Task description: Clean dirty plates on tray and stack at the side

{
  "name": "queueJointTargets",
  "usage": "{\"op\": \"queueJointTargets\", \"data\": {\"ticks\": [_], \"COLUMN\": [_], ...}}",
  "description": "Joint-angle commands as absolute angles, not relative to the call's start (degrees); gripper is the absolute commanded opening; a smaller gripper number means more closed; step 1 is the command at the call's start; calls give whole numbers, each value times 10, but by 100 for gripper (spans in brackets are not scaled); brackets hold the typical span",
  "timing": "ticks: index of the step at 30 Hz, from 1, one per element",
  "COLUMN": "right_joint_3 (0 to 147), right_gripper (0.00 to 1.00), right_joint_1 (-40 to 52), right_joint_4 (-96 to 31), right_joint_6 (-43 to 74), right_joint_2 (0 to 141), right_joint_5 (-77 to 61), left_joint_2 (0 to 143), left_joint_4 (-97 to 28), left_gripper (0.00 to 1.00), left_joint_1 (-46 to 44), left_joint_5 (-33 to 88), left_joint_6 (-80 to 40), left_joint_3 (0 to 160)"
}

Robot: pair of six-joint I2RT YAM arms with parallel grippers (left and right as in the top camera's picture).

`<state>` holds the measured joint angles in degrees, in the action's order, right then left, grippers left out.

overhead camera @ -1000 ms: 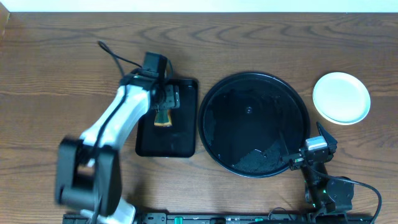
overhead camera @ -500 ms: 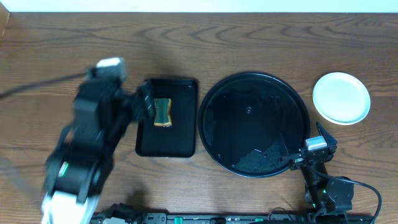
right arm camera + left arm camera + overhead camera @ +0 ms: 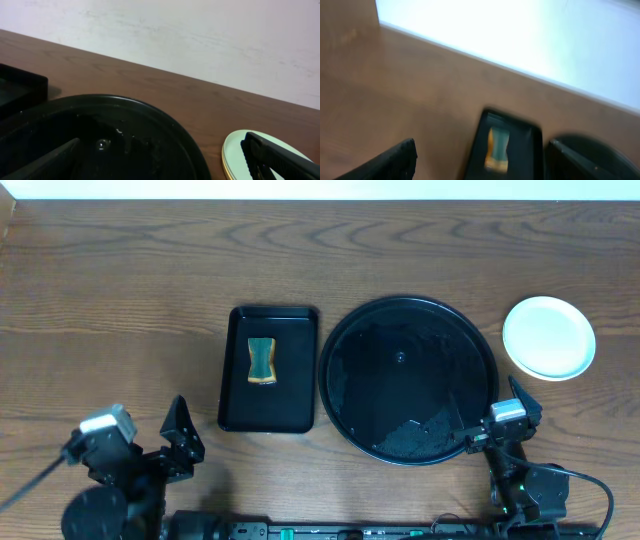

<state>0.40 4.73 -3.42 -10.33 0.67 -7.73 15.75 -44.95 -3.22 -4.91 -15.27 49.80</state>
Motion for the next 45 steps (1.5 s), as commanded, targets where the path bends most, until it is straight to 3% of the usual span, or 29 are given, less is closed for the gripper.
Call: {"op": "queueJointTargets", "data": {"ticks": [1,9,16,40,45], "right_joint_3": [3,3,3,3,3], "right_gripper": [99,99,99,99,99], "right_joint_1": [42,42,42,42,42], "right_joint_4": [-36,-36,-36,-36,-36], "right_joint_6": [-95,-95,-95,-95,-95], "right_joint_2": [3,3,3,3,3], "right_joint_5": [-80,-79,-79,-79,-79], "left_joint_2": [99,28,1,1,1], "left_joint_4": [-369,-19,148,158,95], "left_gripper": [83,83,83,83,83], "left_joint_1": [-19,-17,-17,-17,-17], "left_joint_5": [-51,-50,-50,-50,-50], "left_joint_6": [-157,-217,-248,-295,-289], "left_joint_3": [433,268,162,3,2]}}
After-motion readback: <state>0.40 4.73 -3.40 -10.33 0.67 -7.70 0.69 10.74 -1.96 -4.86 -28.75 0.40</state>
